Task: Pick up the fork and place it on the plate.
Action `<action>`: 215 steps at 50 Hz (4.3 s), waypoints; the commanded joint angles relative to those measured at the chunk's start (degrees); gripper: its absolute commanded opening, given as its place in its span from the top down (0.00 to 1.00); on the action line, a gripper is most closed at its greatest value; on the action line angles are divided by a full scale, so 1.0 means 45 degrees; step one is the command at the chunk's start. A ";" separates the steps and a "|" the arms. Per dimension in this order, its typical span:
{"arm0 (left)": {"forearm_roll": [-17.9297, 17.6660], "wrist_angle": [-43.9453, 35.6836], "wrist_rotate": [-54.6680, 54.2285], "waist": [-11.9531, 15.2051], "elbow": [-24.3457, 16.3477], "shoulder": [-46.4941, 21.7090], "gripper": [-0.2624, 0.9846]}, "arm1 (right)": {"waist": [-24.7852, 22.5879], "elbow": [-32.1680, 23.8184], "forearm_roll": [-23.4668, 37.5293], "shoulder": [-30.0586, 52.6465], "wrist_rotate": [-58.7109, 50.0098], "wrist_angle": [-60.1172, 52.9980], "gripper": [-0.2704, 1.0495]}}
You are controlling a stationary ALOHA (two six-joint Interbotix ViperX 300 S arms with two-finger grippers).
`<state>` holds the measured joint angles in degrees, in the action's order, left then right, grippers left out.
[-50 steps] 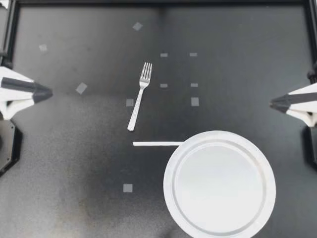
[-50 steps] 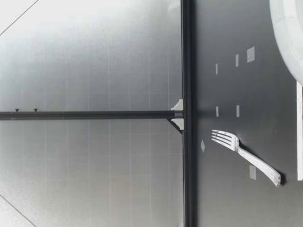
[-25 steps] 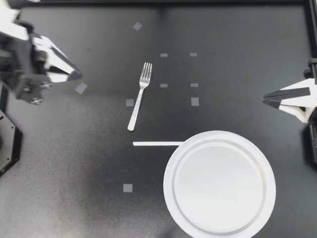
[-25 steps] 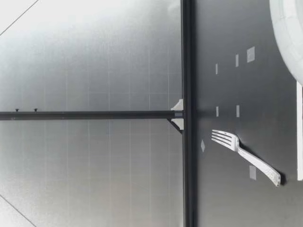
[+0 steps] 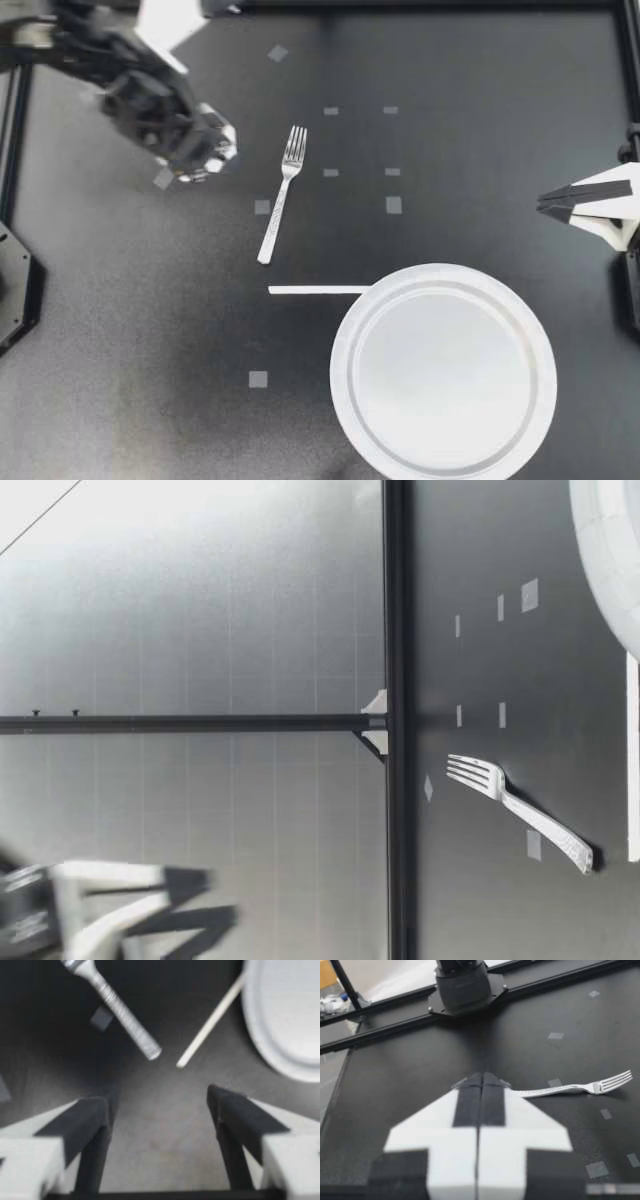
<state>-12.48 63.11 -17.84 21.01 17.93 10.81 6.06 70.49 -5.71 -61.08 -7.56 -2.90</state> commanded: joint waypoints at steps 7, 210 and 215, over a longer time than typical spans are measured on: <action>-0.0039 0.0098 -0.0098 0.0137 -0.0547 -0.1992 0.34 | 0.0059 0.0039 -0.0020 0.0039 -0.0020 -0.0098 0.84; 0.0742 -1.6816 0.4590 -0.3809 0.1562 0.0488 0.76 | -0.0469 -0.1367 0.1113 0.3711 -0.0195 -0.5059 0.34; 0.0742 -1.8359 0.4590 -0.3809 0.2266 0.0508 0.76 | -0.0801 -0.1699 0.1113 0.4824 -0.0254 -0.6289 0.34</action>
<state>-9.23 -14.33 2.72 4.04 27.16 11.78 3.87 65.30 -0.79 -42.54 -8.61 -27.51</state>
